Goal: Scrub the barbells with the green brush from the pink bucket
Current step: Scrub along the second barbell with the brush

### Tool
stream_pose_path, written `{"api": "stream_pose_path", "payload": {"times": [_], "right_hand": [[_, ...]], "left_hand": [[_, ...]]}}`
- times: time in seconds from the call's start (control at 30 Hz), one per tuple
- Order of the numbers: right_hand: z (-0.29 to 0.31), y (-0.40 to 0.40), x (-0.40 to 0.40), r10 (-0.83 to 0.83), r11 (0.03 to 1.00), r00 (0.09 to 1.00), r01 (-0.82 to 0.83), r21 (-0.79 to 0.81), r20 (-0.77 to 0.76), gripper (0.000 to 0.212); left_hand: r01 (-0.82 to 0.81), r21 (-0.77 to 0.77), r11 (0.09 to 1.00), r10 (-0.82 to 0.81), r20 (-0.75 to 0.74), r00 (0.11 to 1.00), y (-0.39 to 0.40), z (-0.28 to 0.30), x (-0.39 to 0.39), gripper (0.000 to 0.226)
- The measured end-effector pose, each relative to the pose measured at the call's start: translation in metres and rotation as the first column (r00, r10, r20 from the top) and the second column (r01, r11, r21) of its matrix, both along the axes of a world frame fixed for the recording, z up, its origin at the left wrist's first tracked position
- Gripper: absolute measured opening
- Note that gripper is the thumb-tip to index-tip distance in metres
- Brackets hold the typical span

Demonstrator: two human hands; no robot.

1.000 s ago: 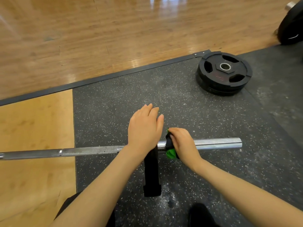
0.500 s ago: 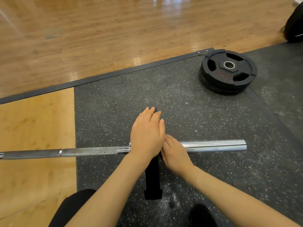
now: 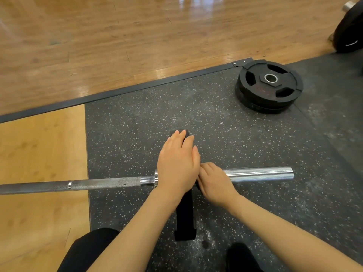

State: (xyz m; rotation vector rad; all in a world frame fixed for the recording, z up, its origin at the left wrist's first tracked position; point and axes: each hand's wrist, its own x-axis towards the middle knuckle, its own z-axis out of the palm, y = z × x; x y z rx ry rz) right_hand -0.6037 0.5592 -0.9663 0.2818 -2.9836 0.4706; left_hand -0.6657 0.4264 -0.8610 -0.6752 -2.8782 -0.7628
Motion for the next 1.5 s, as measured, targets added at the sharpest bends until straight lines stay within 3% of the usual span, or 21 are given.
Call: {"api": "stream_pose_path", "payload": {"times": [0.17,0.33,0.43,0.57,0.63,0.83,1.07,1.33,1.5], "right_hand": [[0.005,0.002,0.001,0.040,0.999,0.998,-0.041,0.019,0.042,0.033],[0.011,0.036,0.019,-0.077,0.997,0.995,0.076,0.019,0.059,0.038],[0.012,0.041,0.021,-0.064,0.998,0.993,0.061,0.030,0.098,0.040],[0.017,0.043,0.019,0.002,0.990,0.994,-0.017,0.142,0.109,0.037],[0.019,0.043,0.023,-0.046,0.987,0.992,0.026,0.159,0.117,0.040],[0.016,0.027,0.038,-0.146,0.989,0.977,0.139,0.059,0.155,0.027],[0.008,-0.002,0.048,-0.280,0.959,0.959,0.281,-0.037,0.031,0.026],[0.005,-0.034,0.068,-0.425,0.886,0.905,0.418,-0.202,0.012,0.040],[0.000,-0.035,0.078,-0.420,0.893,0.907,0.406,-0.196,-0.036,0.036]], "left_hand": [[0.009,-0.005,1.000,-0.009,0.005,1.000,0.000,-0.001,-0.001,0.057],[0.031,-0.010,0.999,-0.031,-0.008,0.999,-0.004,-0.001,0.004,0.057],[0.038,-0.007,0.999,-0.038,-0.037,0.999,-0.006,-0.001,0.009,0.052],[0.047,-0.023,0.999,-0.048,-0.039,0.998,-0.010,-0.002,0.016,0.050],[0.058,-0.045,0.997,-0.060,-0.042,0.997,-0.012,-0.002,0.019,0.050],[0.106,-0.134,0.985,-0.118,-0.092,0.989,-0.021,0.008,0.028,0.049],[0.194,-0.228,0.954,-0.221,-0.103,0.970,-0.039,0.010,0.048,0.051],[0.191,-0.169,0.967,-0.219,-0.165,0.962,-0.028,0.032,0.019,0.042],[0.246,-0.138,0.959,-0.257,-0.072,0.964,-0.009,0.014,0.013,0.044]]}}
